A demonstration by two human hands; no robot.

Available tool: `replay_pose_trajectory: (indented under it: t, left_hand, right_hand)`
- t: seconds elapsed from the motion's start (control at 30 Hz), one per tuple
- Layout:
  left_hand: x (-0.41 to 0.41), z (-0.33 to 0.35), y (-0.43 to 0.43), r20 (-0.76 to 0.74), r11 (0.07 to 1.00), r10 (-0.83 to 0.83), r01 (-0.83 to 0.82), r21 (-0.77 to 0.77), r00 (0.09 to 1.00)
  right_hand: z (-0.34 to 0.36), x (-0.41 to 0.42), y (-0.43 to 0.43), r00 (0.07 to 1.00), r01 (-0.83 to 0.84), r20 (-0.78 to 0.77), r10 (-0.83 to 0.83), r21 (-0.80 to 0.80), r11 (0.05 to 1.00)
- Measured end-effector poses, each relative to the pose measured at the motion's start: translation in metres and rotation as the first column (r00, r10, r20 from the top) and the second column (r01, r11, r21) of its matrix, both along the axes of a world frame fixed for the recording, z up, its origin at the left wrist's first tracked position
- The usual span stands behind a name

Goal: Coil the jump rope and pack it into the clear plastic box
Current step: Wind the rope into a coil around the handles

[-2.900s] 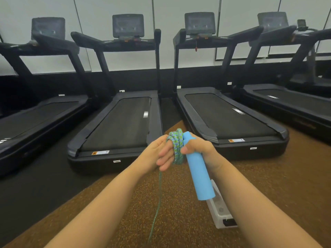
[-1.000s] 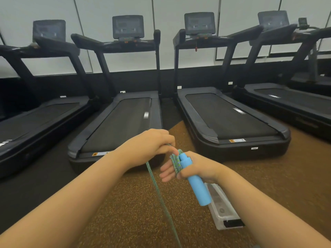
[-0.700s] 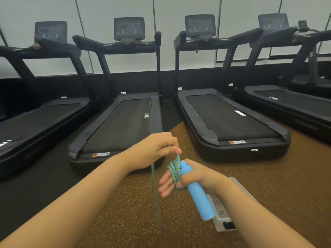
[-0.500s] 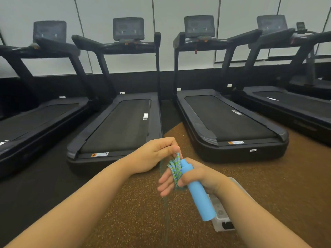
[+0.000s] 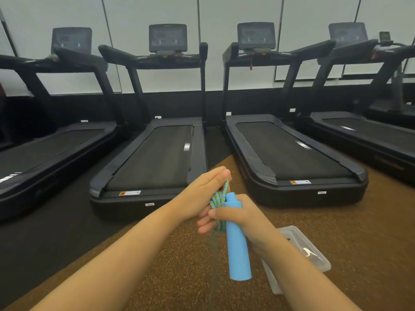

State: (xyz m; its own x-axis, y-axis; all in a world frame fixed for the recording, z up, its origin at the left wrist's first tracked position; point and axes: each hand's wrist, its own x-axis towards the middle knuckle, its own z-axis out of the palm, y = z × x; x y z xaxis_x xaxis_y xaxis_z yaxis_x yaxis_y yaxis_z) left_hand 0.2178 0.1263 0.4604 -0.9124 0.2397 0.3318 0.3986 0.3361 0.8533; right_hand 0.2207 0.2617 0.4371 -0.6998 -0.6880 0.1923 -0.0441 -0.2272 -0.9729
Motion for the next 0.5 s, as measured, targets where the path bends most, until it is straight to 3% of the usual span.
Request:
replay_pose_trajectory:
  t: [0.2,0.3,0.5]
  left_hand:
    - [0.0,-0.001,0.004,-0.015,1.0,0.018,-0.018,0.008,1.0]
    - [-0.003,-0.001,0.0,-0.076,0.995,0.085,-0.08,0.063,0.994]
    - [-0.003,-0.002,-0.003,-0.107,0.974,0.216,-0.206,0.098,0.971]
  right_hand:
    - [-0.004,0.022,-0.006,0.961,0.265,0.118,-0.25,-0.125,0.956]
    - [-0.003,0.019,0.001,0.914,0.404,0.049,-0.402,-0.051,0.913]
    - [0.001,0.016,0.012,0.974,0.22,-0.076,-0.212,0.104,0.97]
